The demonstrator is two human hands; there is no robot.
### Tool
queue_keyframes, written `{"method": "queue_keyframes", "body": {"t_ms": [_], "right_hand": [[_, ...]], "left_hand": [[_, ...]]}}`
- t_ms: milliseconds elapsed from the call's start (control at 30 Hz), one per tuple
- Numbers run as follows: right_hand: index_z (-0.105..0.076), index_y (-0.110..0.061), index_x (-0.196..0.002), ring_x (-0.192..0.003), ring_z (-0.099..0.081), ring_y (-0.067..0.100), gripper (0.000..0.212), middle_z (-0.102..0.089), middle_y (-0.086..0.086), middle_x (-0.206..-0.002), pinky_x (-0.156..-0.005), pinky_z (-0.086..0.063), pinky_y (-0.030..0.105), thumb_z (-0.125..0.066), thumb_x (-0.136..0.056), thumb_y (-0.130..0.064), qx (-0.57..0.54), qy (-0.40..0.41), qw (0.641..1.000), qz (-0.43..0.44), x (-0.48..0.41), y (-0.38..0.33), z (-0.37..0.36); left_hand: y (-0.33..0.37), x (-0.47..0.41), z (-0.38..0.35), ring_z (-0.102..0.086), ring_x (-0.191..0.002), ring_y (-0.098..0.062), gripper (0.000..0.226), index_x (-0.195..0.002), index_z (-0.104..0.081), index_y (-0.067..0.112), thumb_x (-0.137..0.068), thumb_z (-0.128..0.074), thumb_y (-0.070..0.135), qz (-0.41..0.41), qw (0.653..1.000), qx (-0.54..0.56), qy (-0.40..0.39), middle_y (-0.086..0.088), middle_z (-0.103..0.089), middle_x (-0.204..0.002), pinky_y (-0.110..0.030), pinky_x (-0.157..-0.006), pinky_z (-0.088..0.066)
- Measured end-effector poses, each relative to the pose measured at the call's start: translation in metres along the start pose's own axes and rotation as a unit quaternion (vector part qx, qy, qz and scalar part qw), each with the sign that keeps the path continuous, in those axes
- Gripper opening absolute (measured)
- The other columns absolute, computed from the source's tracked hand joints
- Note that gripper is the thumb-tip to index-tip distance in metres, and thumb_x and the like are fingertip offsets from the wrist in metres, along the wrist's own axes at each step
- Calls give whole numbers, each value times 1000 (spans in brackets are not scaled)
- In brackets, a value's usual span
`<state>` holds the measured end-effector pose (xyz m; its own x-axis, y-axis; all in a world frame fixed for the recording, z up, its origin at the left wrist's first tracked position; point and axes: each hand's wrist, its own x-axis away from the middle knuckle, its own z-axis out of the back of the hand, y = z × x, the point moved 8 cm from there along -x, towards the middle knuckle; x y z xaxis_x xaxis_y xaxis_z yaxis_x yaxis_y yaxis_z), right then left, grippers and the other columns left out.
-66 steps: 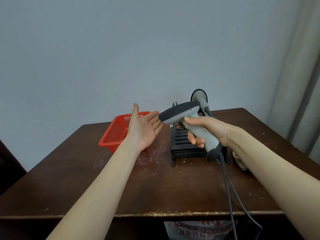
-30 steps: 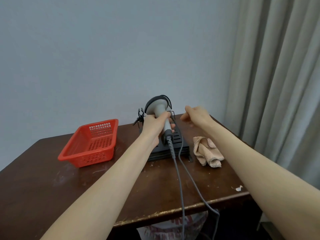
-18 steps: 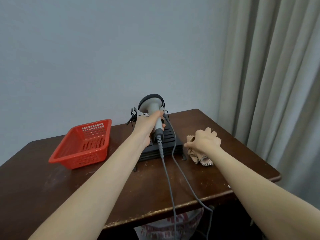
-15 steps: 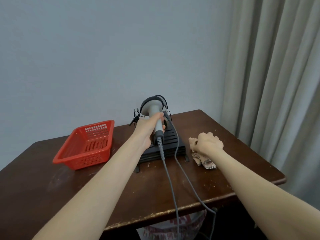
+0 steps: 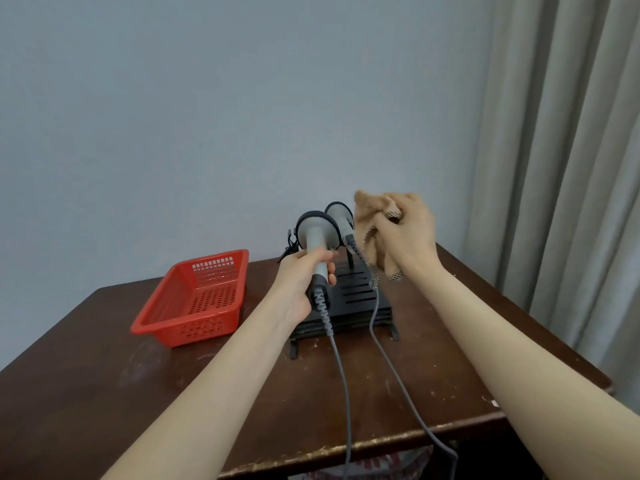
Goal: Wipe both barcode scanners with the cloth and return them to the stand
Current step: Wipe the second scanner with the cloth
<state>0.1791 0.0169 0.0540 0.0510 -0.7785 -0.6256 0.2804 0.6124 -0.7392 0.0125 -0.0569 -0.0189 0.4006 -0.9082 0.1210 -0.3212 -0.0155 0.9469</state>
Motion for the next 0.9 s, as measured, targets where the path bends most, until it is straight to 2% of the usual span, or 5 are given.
{"method": "queue_keyframes", "body": {"t_ms": [267, 433, 567, 767, 900], "right_hand": [[-72, -17, -109, -102, -58, 11, 33, -61, -8, -115, -82, -44, 19, -55, -85, -2, -25, -142, 985, 97, 30, -40, -54], [-76, -13, -86, -53, -59, 9, 22, -62, -12, -96, -49, -48, 26, -58, -81, 0, -128, -197, 970, 65, 48, -52, -58], [-73, -6, -71, -69, -59, 5, 14, -64, -10, -84, -61, -46, 23, -60, -74, -1, -143, -206, 964, 89, 55, -57, -58], [-73, -14, -97, -77, -57, 9, 14, -54, -7, -96, -67, -46, 23, -63, -87, -17, -49, -120, 990, 51, 24, -32, -53], [-70, -18, -104, -90, -57, 10, 20, -58, -9, -97, -72, -41, 17, -62, -87, -14, -42, -78, 996, 32, 17, -30, -50]], "left_hand": [[3, 8, -13, -49, -49, -15, 45, -94, -67, 15, -92, -45, 55, -3, 997, 79, -21, -7, -60, -74, -23, -43, -43], [5, 3, -15, -62, -66, -18, 68, -66, -74, 18, -89, -34, 67, -8, 983, 168, -66, -6, -68, -69, -32, -70, -44], [3, -3, -5, -67, -66, -21, 71, -66, -69, 11, -82, -40, 74, -1, 985, 163, -49, -8, -66, -65, -34, -73, -52], [5, 0, -11, -47, -46, -17, 66, -102, -66, 11, -89, -34, 68, 4, 994, 107, -27, -9, -57, -73, -23, -41, -41], [6, -1, -14, -47, -44, -15, 62, -100, -62, 9, -92, -34, 64, 7, 994, 102, -22, -8, -55, -69, -20, -38, -41]]}}
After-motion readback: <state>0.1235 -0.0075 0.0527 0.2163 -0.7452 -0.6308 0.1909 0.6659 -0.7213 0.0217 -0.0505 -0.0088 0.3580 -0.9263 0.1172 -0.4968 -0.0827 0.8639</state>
